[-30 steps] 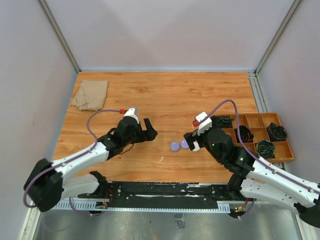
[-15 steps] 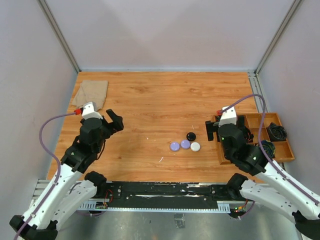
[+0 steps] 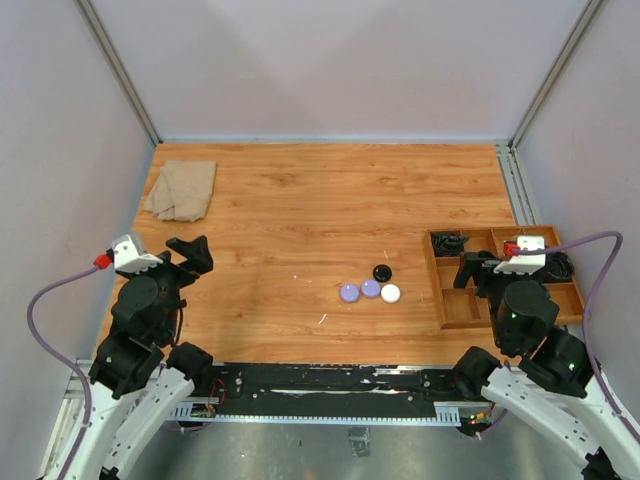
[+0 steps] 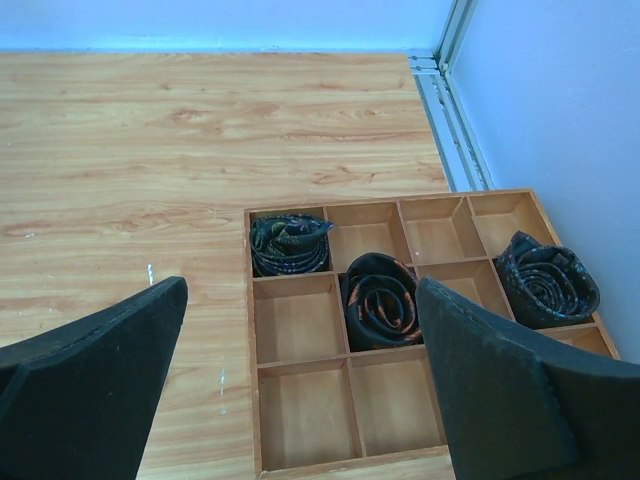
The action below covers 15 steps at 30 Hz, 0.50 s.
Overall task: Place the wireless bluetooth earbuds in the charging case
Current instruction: Reset both arms
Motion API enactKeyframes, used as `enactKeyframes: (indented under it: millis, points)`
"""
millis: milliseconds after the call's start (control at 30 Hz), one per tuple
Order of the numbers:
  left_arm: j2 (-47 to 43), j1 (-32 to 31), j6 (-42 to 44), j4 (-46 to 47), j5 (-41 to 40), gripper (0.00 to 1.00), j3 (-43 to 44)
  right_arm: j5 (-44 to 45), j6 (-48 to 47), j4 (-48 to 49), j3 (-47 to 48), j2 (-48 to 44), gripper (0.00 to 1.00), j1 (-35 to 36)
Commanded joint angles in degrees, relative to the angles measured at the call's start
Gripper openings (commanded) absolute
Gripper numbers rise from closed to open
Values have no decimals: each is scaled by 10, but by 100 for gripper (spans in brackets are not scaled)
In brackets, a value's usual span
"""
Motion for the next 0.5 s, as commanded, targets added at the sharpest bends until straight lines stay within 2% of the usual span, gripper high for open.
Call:
enactKeyframes:
  millis: [0,200,467]
  points:
    - [-42,3,23,12,-45,99,-17,16,-8,2,1,-13,99,-9]
    - [-70,3,28,22,-24,99,-38,13,-8,2,1,-7,99,-10]
    - [-65,3,27,24,-9,99,-45,10,-13,7,1,4,99,-10]
